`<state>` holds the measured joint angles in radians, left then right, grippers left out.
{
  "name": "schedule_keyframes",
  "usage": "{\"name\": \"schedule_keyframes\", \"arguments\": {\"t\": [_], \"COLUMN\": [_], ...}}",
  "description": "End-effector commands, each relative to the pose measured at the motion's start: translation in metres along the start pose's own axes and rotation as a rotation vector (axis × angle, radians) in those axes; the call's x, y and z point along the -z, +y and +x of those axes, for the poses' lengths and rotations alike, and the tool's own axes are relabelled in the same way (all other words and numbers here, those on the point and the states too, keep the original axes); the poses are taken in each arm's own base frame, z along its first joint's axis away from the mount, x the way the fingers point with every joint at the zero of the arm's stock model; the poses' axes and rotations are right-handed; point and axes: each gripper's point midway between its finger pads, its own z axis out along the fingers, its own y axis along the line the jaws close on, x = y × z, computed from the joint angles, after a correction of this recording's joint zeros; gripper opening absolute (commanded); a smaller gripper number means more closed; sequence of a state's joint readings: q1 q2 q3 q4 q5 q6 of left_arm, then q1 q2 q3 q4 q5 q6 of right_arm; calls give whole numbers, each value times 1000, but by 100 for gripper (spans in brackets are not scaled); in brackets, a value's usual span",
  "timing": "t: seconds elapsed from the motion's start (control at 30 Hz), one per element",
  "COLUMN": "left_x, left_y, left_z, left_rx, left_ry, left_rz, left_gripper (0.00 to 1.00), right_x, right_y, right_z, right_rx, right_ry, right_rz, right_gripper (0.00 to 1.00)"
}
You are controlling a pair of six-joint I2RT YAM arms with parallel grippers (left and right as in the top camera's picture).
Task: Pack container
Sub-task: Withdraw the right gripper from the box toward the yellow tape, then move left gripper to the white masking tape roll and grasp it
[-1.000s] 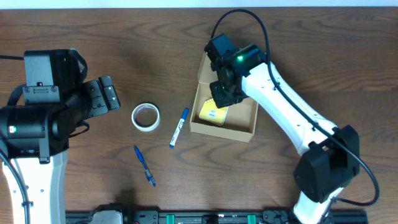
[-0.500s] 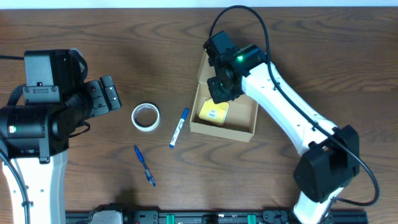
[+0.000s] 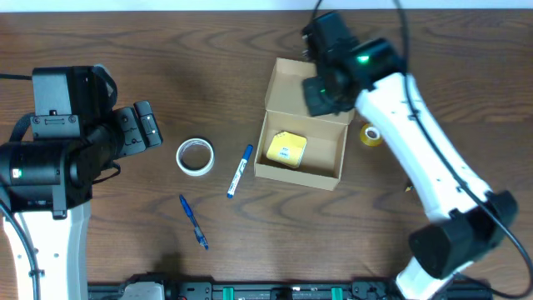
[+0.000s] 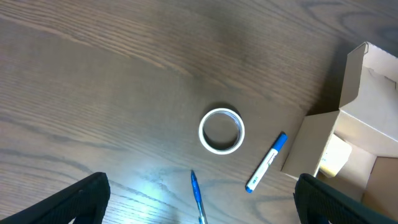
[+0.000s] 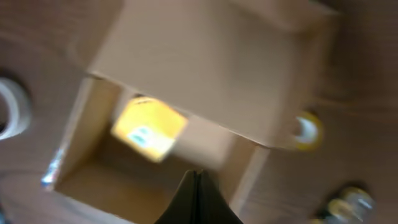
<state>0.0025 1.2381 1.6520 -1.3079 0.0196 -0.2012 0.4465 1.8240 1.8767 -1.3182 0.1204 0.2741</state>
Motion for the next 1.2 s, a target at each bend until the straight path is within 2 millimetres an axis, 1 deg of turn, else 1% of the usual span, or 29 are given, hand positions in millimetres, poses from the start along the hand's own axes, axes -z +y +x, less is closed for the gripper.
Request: {"name": "schedule_keyframes", "arguments": {"t": [0.0, 0.07, 0.1, 0.2, 0.3, 0.4, 0.47, 0.6, 0.67, 0.77, 0.83, 0.87, 0.9, 0.97, 1.0, 1.07, 1.13, 1.17], "left_x": [5, 5, 5, 5, 5, 5, 5, 4, 0, -17, -37, -52, -66, -89, -99, -119, -140, -147], "left_y": [-2, -2, -2, -2, -1, -1, -1, 2, 9, 12, 13, 13, 13, 13, 11, 6, -2, -7], "left_z": [-3, -3, -3, -2, -2, -2, -2, -4, -6, -1, 4, 8, 13, 24, 30, 43, 57, 62], "left_rx": [-24, -24, -24, -24, -24, -24, -24, -24, -22, 3, 9, 27, 36, 40, 40, 44, 54, 59], "left_ry": [-15, -15, -15, -14, -12, -11, -12, -20, -16, 39, 89, 121, 155, 211, 237, 293, 352, 375], "left_rz": [8, 8, 8, 8, 7, 7, 4, -13, -63, -91, -105, -116, -121, -122, -116, -88, -37, -13], "left_gripper": [95, 95, 96, 95, 95, 95, 96, 95, 95, 96, 99, 100, 95, 95, 98, 96, 96, 95], "right_x": [9, 10, 11, 11, 4, -7, -20, -45, -48, -47, -48, -48, -48, -49, -48, -47, -42, -38], "right_y": [-45, -84, -95, -123, -141, -151, -154, -141, -141, -141, -141, -141, -141, -141, -141, -141, -142, -142], "right_z": [8, 31, 37, 55, 65, 68, 72, 80, 79, 77, 75, 74, 73, 71, 70, 66, 59, 55], "right_rx": [-78, -203, -239, -321, -375, -407, -418, -394, -395, -391, -391, -391, -392, -392, -392, -387, -390, -384], "right_ry": [30, 126, 151, 228, 265, 272, 283, 312, 307, 297, 291, 285, 281, 274, 269, 253, 224, 207], "right_rz": [120, 214, 238, 275, 286, 289, 284, 197, 192, 190, 189, 188, 188, 186, 186, 181, 177, 172], "right_gripper": [1, 1, 1, 1, 1, 1, 1, 1, 1, 1, 1, 1, 1, 1, 1, 1, 1, 1]}}
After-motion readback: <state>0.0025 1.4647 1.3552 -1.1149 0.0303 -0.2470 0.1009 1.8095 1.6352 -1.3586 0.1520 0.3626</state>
